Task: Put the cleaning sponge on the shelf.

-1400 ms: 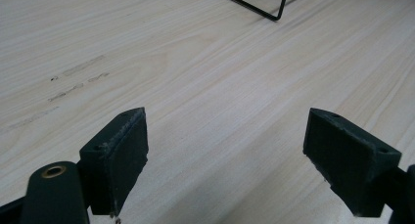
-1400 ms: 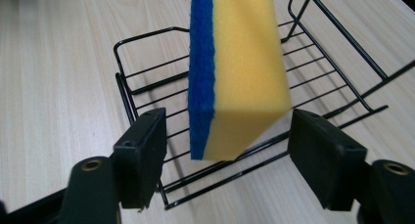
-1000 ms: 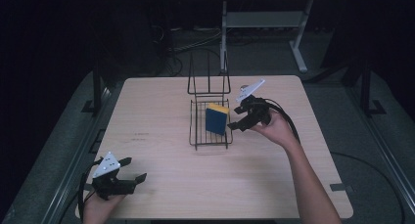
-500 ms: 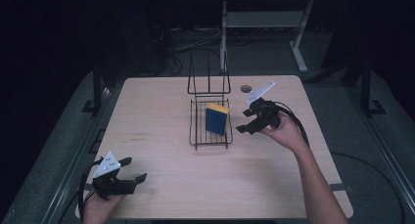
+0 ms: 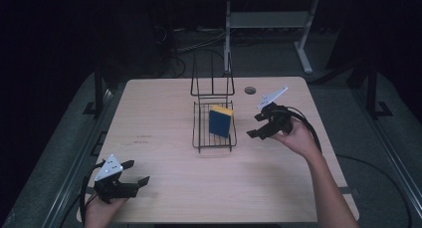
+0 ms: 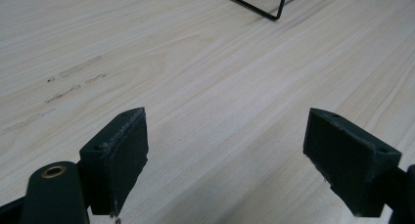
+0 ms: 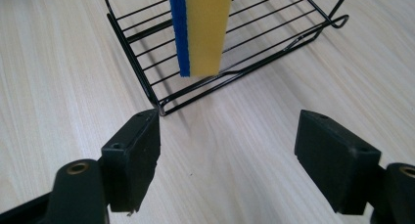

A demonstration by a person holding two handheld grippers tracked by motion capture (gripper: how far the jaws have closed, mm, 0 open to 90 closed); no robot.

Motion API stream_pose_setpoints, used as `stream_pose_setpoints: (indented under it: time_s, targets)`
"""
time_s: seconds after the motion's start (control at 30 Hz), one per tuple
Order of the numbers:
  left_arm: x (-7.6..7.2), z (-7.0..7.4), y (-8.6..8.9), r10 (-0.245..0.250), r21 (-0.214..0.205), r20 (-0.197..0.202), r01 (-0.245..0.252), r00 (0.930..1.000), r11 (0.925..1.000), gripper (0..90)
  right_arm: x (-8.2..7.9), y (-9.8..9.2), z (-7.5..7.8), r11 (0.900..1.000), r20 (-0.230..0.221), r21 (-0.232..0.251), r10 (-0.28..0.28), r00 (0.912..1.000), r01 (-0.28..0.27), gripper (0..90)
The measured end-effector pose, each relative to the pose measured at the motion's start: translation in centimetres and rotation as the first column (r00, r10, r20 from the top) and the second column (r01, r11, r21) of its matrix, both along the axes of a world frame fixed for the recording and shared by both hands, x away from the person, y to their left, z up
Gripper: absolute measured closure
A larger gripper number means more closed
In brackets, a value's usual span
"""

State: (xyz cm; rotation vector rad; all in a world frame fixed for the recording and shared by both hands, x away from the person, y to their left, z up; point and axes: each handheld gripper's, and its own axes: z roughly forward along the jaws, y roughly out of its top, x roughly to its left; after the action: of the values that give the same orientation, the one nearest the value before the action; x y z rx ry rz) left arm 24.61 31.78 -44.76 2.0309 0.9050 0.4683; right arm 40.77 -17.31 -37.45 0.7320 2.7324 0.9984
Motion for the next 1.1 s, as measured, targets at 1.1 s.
stream_pose_setpoints:
  time_s: [1.1]
  targets:
    - [0.0, -0.1, -0.2, -0.002, -0.004, -0.006, 0.002, 1.0000, 1.0000, 16.3, -2.4, -3.8, -2.0, 0.9974, -0.050, -0.011, -0.072, 0.9962, 0.071, 20.9]
